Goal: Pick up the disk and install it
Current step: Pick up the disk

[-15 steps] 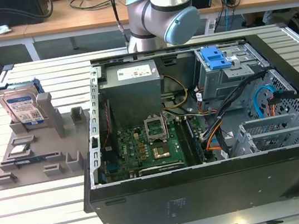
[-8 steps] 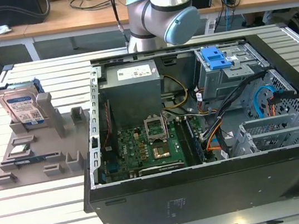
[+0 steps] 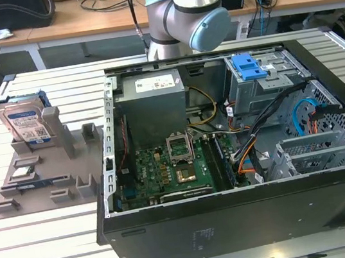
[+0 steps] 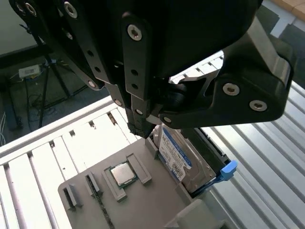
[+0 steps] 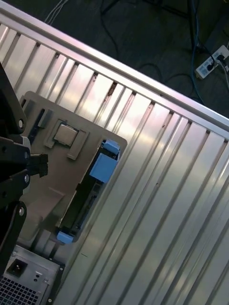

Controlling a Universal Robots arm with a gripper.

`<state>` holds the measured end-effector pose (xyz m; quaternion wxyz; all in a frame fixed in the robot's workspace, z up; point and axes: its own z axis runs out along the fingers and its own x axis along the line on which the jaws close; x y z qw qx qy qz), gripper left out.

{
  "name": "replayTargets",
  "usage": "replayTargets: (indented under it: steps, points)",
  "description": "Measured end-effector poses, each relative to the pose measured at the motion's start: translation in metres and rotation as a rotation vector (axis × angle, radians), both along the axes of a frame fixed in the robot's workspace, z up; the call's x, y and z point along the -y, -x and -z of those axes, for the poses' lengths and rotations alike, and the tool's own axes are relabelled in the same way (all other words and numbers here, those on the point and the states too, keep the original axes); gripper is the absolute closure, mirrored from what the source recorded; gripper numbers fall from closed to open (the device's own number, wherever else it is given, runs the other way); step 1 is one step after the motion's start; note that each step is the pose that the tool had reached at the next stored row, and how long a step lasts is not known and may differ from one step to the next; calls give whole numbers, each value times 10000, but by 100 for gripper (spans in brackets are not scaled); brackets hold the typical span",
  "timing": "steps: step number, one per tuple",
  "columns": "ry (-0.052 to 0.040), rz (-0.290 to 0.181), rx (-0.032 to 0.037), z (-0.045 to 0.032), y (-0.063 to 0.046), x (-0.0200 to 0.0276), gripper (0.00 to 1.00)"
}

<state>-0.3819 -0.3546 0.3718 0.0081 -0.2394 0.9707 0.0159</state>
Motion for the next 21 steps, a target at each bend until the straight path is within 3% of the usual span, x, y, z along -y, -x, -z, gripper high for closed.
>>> replayTargets:
  steps: [13, 21]
  points:
    - [0, -1532, 0, 0, 0, -1, 89]
    - [0, -2244, -1, 0, 0, -1, 89]
